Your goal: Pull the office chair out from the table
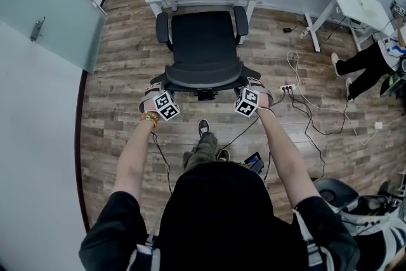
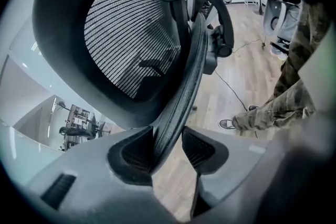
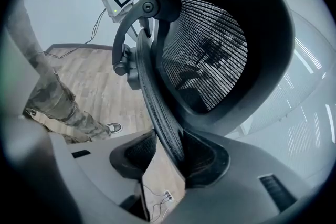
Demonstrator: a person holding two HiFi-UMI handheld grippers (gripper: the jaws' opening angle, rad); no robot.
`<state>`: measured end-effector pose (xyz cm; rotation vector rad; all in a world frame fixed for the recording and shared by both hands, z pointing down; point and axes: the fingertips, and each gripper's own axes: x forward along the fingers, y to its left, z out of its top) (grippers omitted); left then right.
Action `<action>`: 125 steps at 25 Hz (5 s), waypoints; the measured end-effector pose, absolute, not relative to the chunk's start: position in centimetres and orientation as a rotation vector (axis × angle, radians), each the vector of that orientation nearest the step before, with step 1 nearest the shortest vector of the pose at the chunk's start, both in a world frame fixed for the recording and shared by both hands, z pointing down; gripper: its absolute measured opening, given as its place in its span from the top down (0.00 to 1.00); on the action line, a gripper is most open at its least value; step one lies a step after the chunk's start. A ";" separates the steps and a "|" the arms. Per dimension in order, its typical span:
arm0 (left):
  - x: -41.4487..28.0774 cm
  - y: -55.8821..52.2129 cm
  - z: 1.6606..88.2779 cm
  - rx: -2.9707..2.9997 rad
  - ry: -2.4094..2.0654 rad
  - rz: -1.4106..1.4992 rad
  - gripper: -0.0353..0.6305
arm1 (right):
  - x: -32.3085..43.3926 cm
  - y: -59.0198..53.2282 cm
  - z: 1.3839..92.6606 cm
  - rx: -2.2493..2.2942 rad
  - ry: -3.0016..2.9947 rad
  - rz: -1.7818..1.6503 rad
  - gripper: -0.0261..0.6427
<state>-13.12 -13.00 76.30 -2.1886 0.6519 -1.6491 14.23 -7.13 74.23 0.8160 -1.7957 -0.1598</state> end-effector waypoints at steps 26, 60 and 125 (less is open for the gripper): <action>-14.2 -8.6 75.9 -2.185 0.656 -1.629 0.68 | 13.0 -2.2 73.9 0.824 -1.789 -0.158 0.75; -15.4 -2.6 76.4 -2.160 0.688 -1.666 0.68 | 12.2 3.9 74.1 0.827 -1.794 -0.174 0.75; -7.1 11.5 50.9 -2.750 1.171 -0.265 0.71 | 4.8 13.8 50.1 1.446 -2.601 -0.106 0.81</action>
